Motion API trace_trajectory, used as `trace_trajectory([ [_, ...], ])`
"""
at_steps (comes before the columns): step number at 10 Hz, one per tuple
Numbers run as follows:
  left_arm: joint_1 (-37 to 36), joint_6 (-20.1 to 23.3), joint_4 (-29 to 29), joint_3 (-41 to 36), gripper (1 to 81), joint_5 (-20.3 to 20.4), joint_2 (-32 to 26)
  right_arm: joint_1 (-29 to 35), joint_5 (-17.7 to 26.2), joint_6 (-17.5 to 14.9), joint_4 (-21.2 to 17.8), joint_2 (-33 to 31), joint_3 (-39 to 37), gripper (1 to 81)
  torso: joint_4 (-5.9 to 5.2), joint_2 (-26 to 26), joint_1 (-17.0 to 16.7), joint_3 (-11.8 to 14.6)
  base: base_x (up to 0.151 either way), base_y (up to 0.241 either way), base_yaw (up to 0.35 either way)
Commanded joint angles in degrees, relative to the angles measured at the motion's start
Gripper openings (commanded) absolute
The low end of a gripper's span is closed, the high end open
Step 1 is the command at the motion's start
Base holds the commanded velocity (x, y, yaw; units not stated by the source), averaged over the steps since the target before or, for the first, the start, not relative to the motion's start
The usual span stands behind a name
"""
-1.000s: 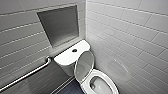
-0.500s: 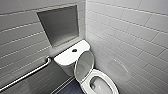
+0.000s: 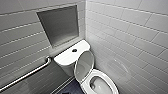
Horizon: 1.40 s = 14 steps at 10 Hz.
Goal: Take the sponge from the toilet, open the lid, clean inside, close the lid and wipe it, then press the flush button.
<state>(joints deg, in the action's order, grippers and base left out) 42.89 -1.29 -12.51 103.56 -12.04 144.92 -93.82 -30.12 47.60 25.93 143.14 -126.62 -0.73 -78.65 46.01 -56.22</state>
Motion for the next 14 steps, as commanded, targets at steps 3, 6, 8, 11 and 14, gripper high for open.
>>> trace_trajectory([
  [3,-9.6,0.2,-5.5,-1.3,81.1,-3.1,-2.0,-1.3,2.2,-0.1,1.8,-2.0,0.2,1.0,0.00,1.0,-0.7,0.0,0.000,0.000,0.000],
  [6,-12.9,-0.8,-7.8,0.0,81.1,-1.8,-2.5,-1.4,1.7,0.1,1.8,-2.0,0.2,1.0,0.00,3.2,-2.1,0.0,0.000,0.000,0.000],
  [8,-15.8,-8.7,-9.3,3.8,81.1,1.1,-2.6,-1.3,1.7,0.4,1.8,-1.9,0.3,1.0,0.00,3.2,-2.1,0.0,0.000,0.000,0.000],
  [11,-18.3,-16.6,-9.3,4.9,81.1,6.8,-4.1,-1.7,1.8,0.6,1.8,-1.3,-0.4,1.0,0.00,3.2,-2.1,0.0,0.000,0.000,0.000],
  [14,-22.0,-19.7,-9.3,4.9,81.1,6.8,-5.9,-2.7,2.7,0.6,2.0,1.3,-3.5,1.0,0.00,3.2,-2.1,0.0,0.000,0.000,0.000],
])
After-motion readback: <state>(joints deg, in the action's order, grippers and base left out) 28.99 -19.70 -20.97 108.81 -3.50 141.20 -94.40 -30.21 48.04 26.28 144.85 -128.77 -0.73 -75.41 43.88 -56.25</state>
